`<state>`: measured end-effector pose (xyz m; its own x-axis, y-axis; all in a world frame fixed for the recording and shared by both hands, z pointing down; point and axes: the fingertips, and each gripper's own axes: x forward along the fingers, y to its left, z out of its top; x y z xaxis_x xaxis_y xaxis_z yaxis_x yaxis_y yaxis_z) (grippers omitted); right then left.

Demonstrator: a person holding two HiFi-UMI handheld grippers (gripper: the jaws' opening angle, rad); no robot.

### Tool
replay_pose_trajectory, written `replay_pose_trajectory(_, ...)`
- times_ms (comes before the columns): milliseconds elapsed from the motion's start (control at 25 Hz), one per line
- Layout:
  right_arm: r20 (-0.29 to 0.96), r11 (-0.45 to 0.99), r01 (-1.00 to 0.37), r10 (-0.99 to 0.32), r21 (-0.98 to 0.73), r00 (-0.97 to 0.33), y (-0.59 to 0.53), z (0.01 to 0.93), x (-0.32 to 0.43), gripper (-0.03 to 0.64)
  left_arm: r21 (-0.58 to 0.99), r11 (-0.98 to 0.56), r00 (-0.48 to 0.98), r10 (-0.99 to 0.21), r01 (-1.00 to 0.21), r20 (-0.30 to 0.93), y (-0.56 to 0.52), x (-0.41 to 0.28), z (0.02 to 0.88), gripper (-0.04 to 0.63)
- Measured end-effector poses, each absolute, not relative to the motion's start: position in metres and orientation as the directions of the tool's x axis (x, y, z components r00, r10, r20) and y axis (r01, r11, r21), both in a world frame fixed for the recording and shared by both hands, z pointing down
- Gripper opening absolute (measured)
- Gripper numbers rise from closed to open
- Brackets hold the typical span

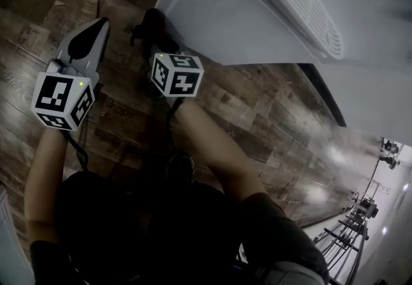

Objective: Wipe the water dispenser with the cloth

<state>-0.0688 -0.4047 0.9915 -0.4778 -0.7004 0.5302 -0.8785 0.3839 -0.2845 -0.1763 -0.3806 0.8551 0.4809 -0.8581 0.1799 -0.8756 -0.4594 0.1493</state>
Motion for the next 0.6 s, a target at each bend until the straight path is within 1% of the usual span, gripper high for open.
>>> replay_pose_trajectory(120, 0.512, 0.349, -0.882, -0.72, -0.316, -0.468, -0.402, 0.958, -0.067, 0.063, 0.098, -0.466, 0.476, -0.865, -0.879, 0.159, -0.374, -0.177, 0.829, 0.018)
replay_pose_trajectory(480, 0.482, 0.255, -0.862, -0.743, -0.439, -0.465, -0.418, 0.807, -0.083, 0.063, 0.118, -0.495, 0.508, -0.85, -0.861, 0.141, -0.359, -0.165, 0.689, 0.018)
replay_pose_trajectory(600, 0.477, 0.246, -0.859, -0.747, -0.448, -0.463, -0.417, 0.758, -0.086, 0.063, 0.111, -0.51, 0.521, -0.84, -0.853, 0.149, -0.351, -0.162, 0.646, 0.018)
